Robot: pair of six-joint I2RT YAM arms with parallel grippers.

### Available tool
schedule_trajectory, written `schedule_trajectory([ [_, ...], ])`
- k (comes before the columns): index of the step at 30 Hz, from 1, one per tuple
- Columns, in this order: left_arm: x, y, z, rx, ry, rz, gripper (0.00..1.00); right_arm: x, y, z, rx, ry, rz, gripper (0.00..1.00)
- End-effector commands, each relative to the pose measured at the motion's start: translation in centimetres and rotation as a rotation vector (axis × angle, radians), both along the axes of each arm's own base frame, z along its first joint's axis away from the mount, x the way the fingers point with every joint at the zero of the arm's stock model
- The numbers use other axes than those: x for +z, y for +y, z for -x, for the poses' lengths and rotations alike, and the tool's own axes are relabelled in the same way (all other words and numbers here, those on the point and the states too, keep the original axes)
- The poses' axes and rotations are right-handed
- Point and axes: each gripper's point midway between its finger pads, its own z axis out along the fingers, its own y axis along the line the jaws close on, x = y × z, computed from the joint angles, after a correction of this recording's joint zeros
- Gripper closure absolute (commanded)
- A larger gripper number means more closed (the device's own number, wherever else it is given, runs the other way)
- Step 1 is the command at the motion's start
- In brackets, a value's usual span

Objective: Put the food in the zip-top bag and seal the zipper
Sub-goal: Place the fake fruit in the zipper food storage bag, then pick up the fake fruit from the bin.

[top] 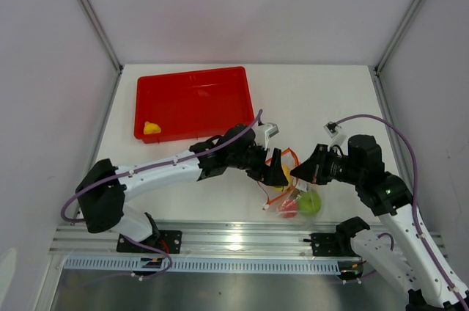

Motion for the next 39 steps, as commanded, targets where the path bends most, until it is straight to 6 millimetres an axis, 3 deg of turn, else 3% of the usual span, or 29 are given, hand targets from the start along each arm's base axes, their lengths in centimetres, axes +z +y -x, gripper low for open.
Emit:
schedule_trajectory([
  [1,3.3,-0.2,-0.2,-0.005,-0.083,0.055,0.16,1.3,0.3,-0.1,0.015,-0.045,-0.024,1.00],
  [3,3.8,0.0,-0.2,-0.009,-0.102,0.066,0.06,1.1,0.3,-0.1,0.015,-0.047,-0.023,1.00],
  [6,4.7,0.4,0.1,-0.020,-0.128,0.085,0.01,0.8,0.3,0.0,0.018,-0.038,-0.017,1.00],
  [14,5.2,0.7,0.3,-0.035,-0.153,0.088,0.00,0.6,0.2,-0.2,0.016,-0.037,-0.005,1.00],
  [16,6.1,0.7,0.1,-0.027,-0.172,0.107,0.01,0.7,0.1,-0.1,0.012,-0.045,-0.004,1.00],
  [25,7.1,3.1,-1.9,0.087,-0.258,0.043,0.01,-0.4,-0.3,0.0,0.004,-0.032,0.018,1.00],
  [31,9.0,5.8,-3.7,0.160,-0.306,0.037,0.01,-0.6,-0.3,-0.1,-0.003,-0.024,0.020,1.00],
  [37,9.9,10.0,-7.6,0.329,-0.314,0.036,0.00,-1.2,-0.2,-0.2,-0.005,-0.007,0.017,1.00],
  [39,9.6,12.4,-9.6,0.437,-0.293,0.017,0.00,-1.2,-0.3,-0.2,-0.006,-0.010,0.020,1.00],
])
